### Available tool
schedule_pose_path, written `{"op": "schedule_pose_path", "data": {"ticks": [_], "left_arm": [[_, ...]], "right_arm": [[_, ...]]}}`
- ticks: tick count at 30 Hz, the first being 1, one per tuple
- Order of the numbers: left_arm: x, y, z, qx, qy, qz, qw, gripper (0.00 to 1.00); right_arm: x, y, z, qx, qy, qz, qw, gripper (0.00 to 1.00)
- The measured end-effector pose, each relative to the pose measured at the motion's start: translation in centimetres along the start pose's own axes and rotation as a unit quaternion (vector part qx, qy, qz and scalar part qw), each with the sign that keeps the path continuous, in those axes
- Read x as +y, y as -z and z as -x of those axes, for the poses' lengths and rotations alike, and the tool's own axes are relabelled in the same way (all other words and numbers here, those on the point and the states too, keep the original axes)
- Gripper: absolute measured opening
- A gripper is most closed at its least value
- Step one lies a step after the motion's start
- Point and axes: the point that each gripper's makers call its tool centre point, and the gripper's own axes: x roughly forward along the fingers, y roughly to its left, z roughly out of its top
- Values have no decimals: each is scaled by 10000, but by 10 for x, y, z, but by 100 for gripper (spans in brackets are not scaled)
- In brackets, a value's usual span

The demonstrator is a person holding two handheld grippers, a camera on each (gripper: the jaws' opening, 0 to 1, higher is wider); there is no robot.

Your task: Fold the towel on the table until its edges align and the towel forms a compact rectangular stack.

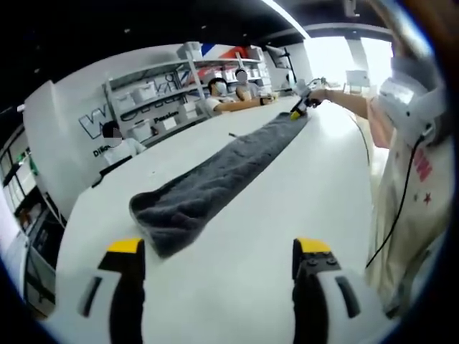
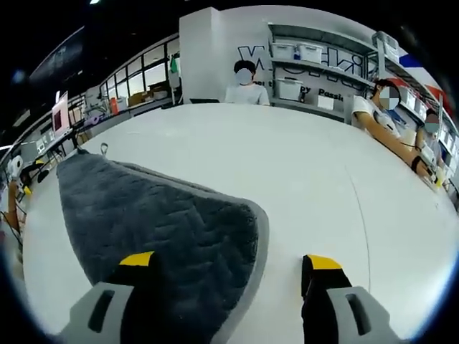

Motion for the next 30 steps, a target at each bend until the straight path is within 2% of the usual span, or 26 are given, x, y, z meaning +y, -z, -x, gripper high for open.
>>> {"op": "schedule_pose_path", "data": {"ticks": [5, 9, 11, 20, 26, 30], "left_arm": [[2, 3, 1, 33, -15, 11, 10000, 87], [3, 5, 1, 41, -24, 32, 10000, 87], [3, 5, 1, 52, -19, 29, 10000, 87], [3, 7, 1, 70, -21, 42, 10000, 86], [4, 7, 1, 52, -33, 49, 10000, 85], [5, 7, 2, 35, -54, 69, 10000, 85]], "right_arm": [[8, -1, 0, -67, -131, 108, 9998, 75], [22, -2, 0, -79, -354, 243, 9990, 60], [24, -3, -2, -77, -378, 301, 9988, 58], [33, -1, -1, -89, -579, 361, 9976, 44], [41, -2, -2, -42, -763, 311, 9966, 25], [46, -3, -2, -34, -805, 287, 9963, 20]]}}
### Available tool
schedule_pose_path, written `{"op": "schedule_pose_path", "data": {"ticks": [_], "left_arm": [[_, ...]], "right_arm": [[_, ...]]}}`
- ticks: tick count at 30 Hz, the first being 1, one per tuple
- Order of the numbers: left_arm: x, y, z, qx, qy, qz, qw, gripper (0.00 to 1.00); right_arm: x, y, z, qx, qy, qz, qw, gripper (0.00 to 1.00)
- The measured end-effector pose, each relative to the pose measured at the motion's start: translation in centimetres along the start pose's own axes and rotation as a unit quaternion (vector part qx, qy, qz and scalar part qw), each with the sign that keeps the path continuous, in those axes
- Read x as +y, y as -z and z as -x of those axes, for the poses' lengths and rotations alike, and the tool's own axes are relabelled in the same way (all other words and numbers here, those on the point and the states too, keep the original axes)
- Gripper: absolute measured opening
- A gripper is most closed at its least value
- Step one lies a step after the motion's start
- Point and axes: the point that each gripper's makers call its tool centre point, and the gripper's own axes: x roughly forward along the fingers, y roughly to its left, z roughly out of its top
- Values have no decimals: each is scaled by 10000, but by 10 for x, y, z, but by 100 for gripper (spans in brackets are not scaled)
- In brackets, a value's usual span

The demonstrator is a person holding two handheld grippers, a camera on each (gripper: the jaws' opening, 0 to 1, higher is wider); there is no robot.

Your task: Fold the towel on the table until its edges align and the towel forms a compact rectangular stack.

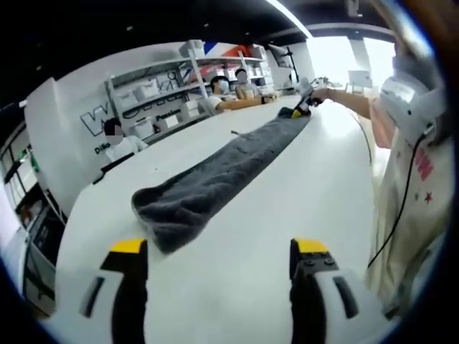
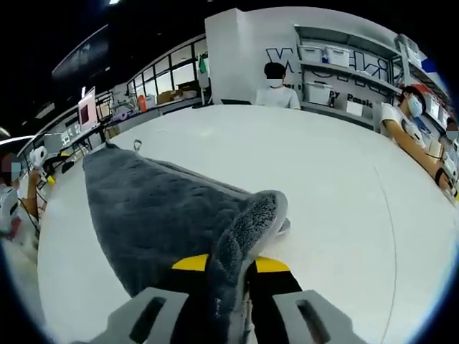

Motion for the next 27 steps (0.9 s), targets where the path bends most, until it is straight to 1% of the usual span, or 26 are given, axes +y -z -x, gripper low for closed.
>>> {"op": "schedule_pose_path", "data": {"ticks": [6, 11, 14, 16, 22, 27], "left_arm": [[-2, 8, -1, 143, 50, -5, 9999, 85], [-3, 8, -2, 120, 56, 16, 9999, 85], [-6, 10, -5, 173, 97, -14, 9998, 85], [-8, 9, -5, 147, 118, 0, 9998, 85], [-8, 13, -3, 191, 134, 7, 9997, 84], [-7, 12, -1, 120, 95, 39, 9999, 84]], "right_arm": [[2, -1, 0, 54, 27, -56, 10000, 18], [3, -4, 2, 175, 78, 52, 9998, 17], [4, -7, 4, 239, 123, 153, 9995, 16], [5, -11, 5, 275, 138, 215, 9993, 15], [9, -24, 12, 262, 147, 258, 9992, 13], [17, -34, 14, 246, 146, 405, 9988, 13]]}}
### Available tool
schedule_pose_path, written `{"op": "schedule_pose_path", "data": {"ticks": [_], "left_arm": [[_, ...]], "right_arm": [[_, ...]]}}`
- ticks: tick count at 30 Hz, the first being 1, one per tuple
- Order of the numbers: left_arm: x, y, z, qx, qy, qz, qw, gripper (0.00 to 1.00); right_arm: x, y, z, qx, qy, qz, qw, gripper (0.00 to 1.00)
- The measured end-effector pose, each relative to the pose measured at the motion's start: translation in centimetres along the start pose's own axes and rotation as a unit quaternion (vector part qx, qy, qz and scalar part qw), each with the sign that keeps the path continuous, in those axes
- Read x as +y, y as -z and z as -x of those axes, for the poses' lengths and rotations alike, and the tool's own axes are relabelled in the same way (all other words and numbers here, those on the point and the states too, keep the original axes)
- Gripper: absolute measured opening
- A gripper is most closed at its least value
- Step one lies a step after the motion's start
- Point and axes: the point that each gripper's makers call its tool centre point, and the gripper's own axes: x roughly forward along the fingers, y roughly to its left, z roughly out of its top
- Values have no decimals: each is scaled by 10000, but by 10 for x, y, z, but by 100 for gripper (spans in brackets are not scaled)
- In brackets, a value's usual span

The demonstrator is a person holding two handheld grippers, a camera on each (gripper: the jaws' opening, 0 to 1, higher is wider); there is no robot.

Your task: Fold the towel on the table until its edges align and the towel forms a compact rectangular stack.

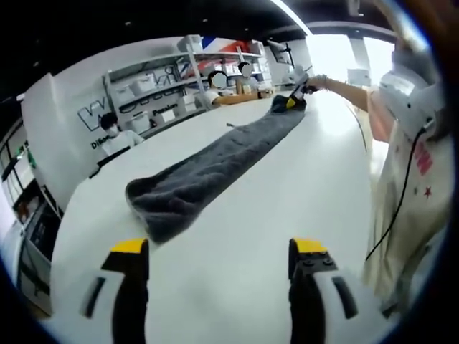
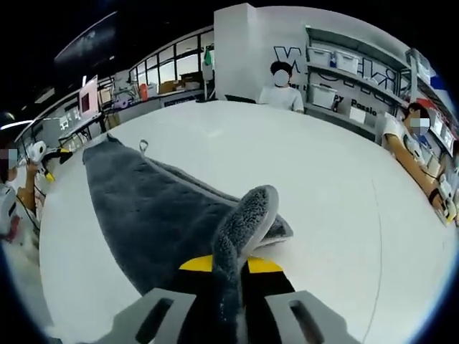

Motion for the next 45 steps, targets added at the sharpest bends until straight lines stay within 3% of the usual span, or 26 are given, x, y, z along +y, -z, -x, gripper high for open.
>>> {"op": "schedule_pose_path", "data": {"ticks": [14, 30, 45], "left_arm": [[1, 2, 7, -69, -60, 36, 10000, 84], [-1, 5, 19, -182, -118, 64, 9997, 84], [-5, 7, 25, -290, -108, 64, 9995, 84]], "right_arm": [[31, -40, 8, -42, -40, 350, 9994, 12], [61, -82, -1, 25, -151, 737, 9972, 12], [120, -136, -29, 145, -338, 1005, 9943, 12]]}}
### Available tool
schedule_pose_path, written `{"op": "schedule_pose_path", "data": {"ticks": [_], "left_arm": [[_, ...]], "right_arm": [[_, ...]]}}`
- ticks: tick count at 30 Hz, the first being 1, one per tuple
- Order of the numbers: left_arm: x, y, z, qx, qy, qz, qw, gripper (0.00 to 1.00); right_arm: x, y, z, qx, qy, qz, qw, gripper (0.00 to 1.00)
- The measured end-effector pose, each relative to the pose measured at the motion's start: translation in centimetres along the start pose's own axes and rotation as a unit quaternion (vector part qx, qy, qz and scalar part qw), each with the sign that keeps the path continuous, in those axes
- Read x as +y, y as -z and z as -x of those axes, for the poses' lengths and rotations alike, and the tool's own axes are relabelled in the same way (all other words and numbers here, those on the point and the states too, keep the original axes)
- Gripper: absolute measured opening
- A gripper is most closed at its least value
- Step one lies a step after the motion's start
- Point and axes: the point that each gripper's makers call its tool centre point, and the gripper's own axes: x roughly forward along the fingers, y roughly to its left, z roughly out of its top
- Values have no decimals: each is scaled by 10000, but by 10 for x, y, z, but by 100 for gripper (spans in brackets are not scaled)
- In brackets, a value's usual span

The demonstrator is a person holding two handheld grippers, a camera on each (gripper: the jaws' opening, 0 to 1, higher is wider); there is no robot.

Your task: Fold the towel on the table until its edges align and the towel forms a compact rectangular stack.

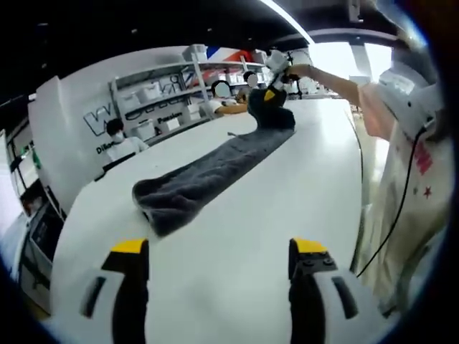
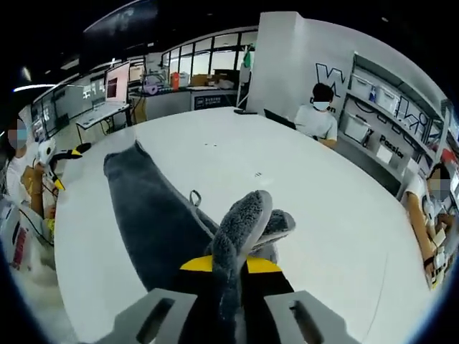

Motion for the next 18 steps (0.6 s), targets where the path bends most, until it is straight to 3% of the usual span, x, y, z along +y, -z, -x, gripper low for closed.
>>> {"op": "schedule_pose_path", "data": {"ticks": [18], "left_arm": [[1, -5, 9, -186, -14, -48, 9998, 86]], "right_arm": [[89, -81, -36, 205, -400, 901, 9949, 12]]}}
